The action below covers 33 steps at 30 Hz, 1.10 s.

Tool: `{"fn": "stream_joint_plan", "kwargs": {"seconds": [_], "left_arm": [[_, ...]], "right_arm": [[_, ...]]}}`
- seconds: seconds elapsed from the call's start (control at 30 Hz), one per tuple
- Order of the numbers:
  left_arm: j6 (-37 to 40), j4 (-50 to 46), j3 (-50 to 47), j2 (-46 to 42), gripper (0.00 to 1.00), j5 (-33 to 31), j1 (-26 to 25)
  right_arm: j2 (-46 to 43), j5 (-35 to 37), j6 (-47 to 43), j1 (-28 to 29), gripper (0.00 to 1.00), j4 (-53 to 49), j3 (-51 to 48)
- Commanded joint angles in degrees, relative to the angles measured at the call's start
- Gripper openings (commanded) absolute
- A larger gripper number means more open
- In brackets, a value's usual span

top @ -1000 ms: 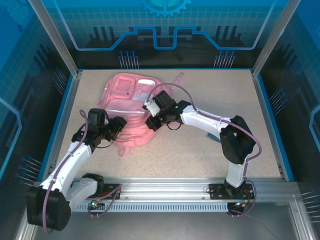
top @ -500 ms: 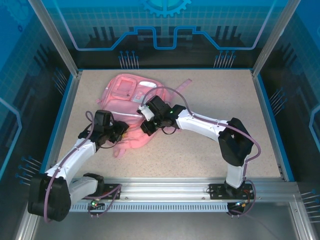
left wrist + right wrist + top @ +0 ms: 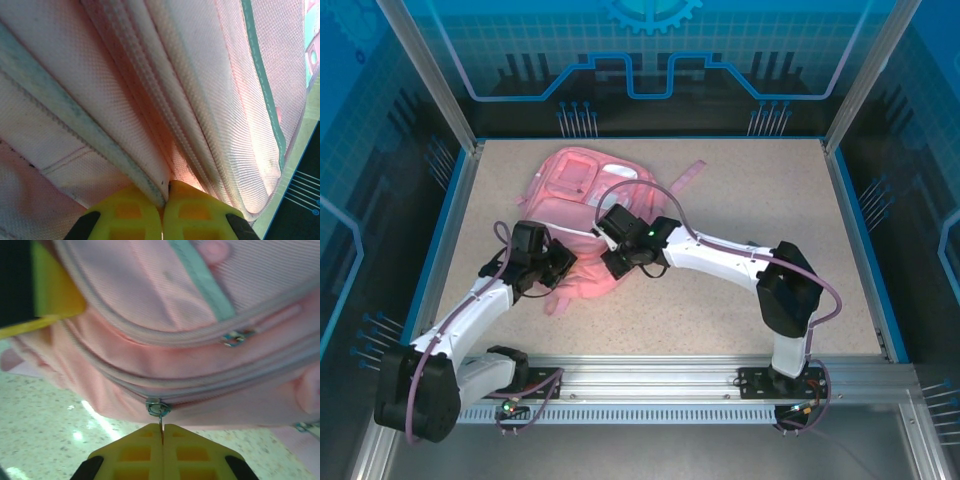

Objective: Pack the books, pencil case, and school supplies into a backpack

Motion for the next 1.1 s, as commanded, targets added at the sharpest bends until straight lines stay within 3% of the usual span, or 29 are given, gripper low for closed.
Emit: {"fn": "stream_joint_plan", "kwargs": {"seconds": [0.0, 0.23, 0.57, 0.73, 0.87, 0.97, 1.07], "left_arm": [[3.6, -4.1, -0.2, -0.63, 0.0, -4.93, 0.2], [4.47, -5.77, -0.92, -1.98, 0.0, -4.39, 0.2], [8.1, -8.14, 0.17, -2.3, 0.0, -0.42, 0.28], [10.17, -5.16, 0.74, -1.75, 0.0, 3.46, 0.21], [12.69, -2.79, 2.63, -0.14, 0.0, 8.24, -0.21], [14.22, -1.76, 4.48, 0.83, 0.15, 10.28, -1.87], [14.92, -1.15, 6.03, 2.26, 0.21, 10.59, -4.42]], "right_arm": [[-1.02, 7.91, 2.9, -3.9, 0.0, -9.75, -0.18], [3.32, 10.81, 2.58, -10.25, 0.0, -9.74, 3.01], [13.43, 9.48, -1.51, -18.57, 0.0, -9.26, 14.12], [11.33, 7.11, -2.3, -19.83, 0.01, -8.3, 13.41], [6.02, 1.78, -2.83, -21.06, 0.22, -7.36, 9.51], [0.68, -4.01, -3.37, -21.34, 0.48, -4.96, 4.78], [-4.6, -8.72, -2.57, -21.36, 0.64, -2.22, -0.46]]}}
